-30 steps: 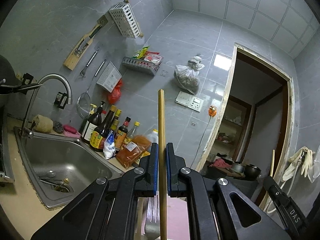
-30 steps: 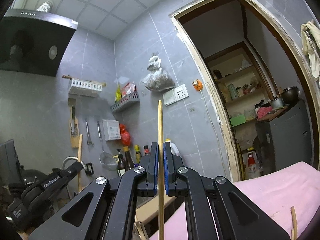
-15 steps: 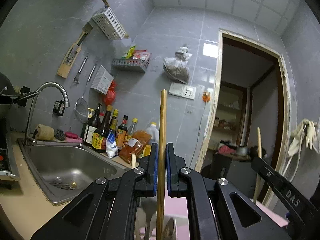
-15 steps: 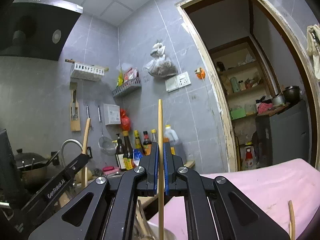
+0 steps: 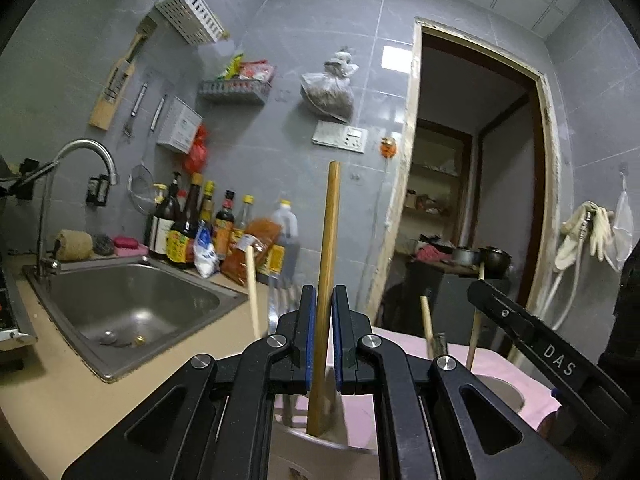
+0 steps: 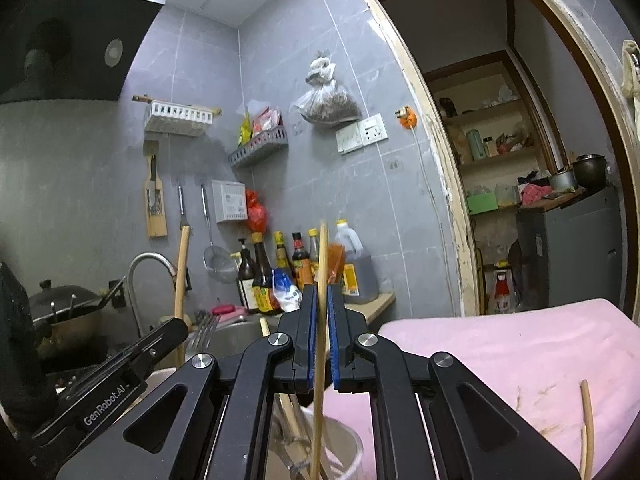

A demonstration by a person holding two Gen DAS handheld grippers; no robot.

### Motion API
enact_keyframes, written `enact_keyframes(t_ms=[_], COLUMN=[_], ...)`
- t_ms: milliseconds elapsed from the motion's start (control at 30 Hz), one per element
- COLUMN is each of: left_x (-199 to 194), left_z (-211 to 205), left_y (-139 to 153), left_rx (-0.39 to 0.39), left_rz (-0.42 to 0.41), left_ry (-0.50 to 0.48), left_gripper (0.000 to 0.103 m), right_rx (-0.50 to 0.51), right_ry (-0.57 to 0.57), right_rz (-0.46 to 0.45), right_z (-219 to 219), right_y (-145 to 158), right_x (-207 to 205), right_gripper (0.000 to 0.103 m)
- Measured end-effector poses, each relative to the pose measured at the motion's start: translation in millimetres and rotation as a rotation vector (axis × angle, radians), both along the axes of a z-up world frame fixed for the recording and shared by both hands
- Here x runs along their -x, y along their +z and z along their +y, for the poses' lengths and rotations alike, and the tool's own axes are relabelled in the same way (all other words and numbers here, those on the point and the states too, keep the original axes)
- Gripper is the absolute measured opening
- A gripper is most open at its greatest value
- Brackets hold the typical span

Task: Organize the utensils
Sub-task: 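Open both tools to release the chopsticks into the caddy, then move both tools to the remaining chopsticks on the cloth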

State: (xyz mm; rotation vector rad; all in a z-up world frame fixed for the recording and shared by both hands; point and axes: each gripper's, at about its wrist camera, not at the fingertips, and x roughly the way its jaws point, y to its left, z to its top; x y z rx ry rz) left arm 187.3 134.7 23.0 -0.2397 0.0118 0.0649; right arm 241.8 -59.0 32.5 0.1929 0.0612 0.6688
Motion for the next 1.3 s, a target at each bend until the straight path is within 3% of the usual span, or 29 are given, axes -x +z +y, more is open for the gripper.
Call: enact_keyframes(t_ms=[200, 267, 433, 567, 633, 733, 1000, 1167, 1300], left_x=[5.0, 6.5, 12.3, 18.6, 21.8, 25.7, 36.5, 38.7, 35.3], left_z=[1.1, 3.0, 3.9, -2.0, -6.3, -14.0, -40.7, -68.5, -93.3], left_y=[2.4, 5.2, 12.8, 18.5, 20.9, 25.7, 31.2, 28.7, 20.2], left_rx=[0.035, 0.044, 0.06, 0.046, 0.035, 0.017, 0.0, -0.036, -0.073], left_rz=[0.035, 0.041, 0.06, 0.065, 0.068, 0.077, 0.1, 0.144, 0.209], left_ry=[-0.06, -0.065, -0.097, -0.121, -0.134, -0.153, -0.245, -0.329, -0.404], left_gripper=[0.006, 0.006, 0.009, 0.024, 0.03, 0.039, 0.079, 0.083, 0.084], right_rx=[-0.008, -0.015, -0.028, -0.046, -0.055, -0.069, -0.04, 0.027, 0.097], right_ry=[-0.004, -0.006, -0.024, -0.047, -0.066, -0.097, -0.189, -0.252, -0.31], right_rz=[0.011, 0.006, -0.012, -0.022, -0.024, -0.014, 0.031, 0.065, 0.115], right_z=[-9.0, -11.0, -20.2, -31.4, -39.6, -54.4, -107.1, -145.4, -177.7], right_y=[0.2, 1.8, 5.6, 9.5, 11.8, 13.0, 12.3, 8.8, 5.0], right_x=[6.4, 9.2, 17.7, 23.6, 27.2, 32.6, 51.7, 64.4, 71.7], right_gripper=[0.01, 0.024, 0.03, 0.049, 0.052, 0.068, 0.085, 0.102, 0.102])
